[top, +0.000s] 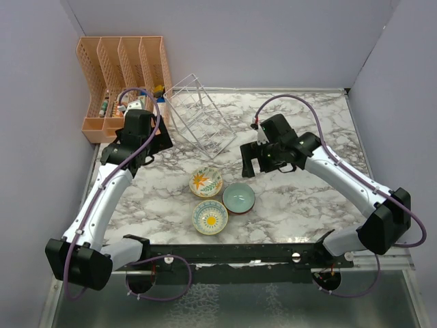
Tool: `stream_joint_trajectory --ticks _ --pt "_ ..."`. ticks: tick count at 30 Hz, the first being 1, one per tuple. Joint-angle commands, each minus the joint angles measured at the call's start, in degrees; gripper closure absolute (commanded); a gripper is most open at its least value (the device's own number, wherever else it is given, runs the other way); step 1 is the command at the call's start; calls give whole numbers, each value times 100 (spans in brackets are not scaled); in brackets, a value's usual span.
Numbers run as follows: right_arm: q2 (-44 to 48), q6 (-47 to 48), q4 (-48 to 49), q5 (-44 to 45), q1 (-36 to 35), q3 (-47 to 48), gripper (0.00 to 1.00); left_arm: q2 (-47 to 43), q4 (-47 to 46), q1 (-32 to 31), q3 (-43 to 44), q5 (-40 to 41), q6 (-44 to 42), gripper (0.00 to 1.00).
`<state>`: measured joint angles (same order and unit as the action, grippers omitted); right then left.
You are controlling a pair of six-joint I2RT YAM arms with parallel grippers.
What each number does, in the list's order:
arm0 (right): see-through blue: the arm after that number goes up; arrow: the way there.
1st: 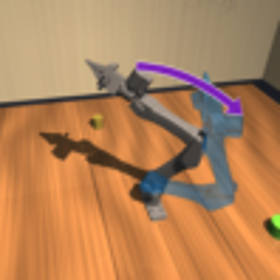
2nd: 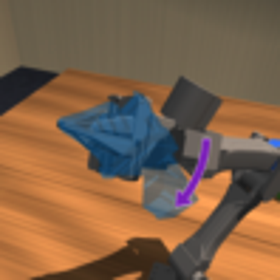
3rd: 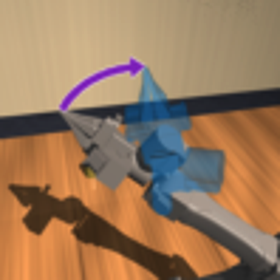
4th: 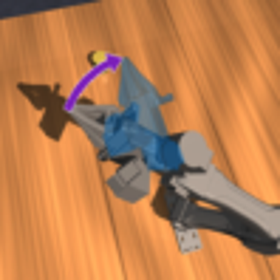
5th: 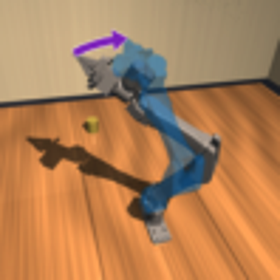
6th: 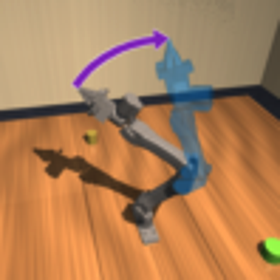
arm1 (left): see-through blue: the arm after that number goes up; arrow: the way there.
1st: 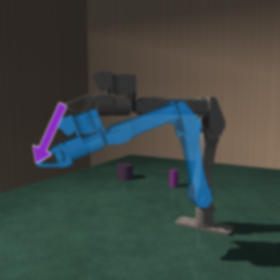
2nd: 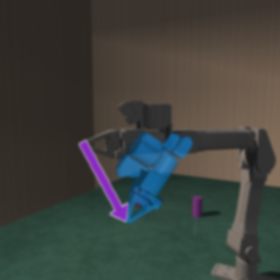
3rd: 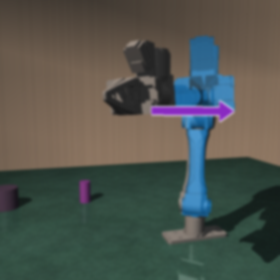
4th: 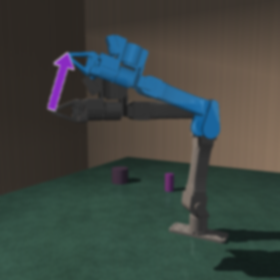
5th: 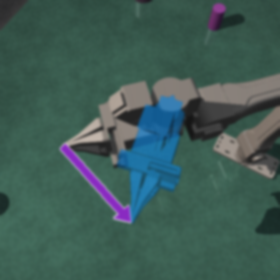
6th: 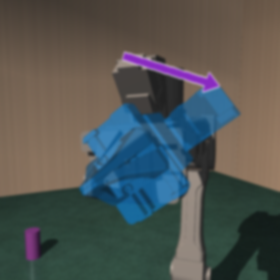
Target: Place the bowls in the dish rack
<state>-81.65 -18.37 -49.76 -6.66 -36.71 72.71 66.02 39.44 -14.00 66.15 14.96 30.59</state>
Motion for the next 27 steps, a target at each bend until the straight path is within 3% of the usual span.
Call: stream_joint_trajectory --ticks 1,7,14,27 --pt "227 7 113 9 -35 -65 0 -271 -430 -24 73 -219 -427 1" --pt "237 -353 168 -197 -159 -152 7 -743 -768 -23 -176 -815 -522 1" --pt "26 -784 344 216 -1292 -323 8 -927 -210 -24 101 -987 -283 1" --pt "-648 -1101 960 94 -1742 -552 19 -1364 250 -24 100 -1119 67 1"
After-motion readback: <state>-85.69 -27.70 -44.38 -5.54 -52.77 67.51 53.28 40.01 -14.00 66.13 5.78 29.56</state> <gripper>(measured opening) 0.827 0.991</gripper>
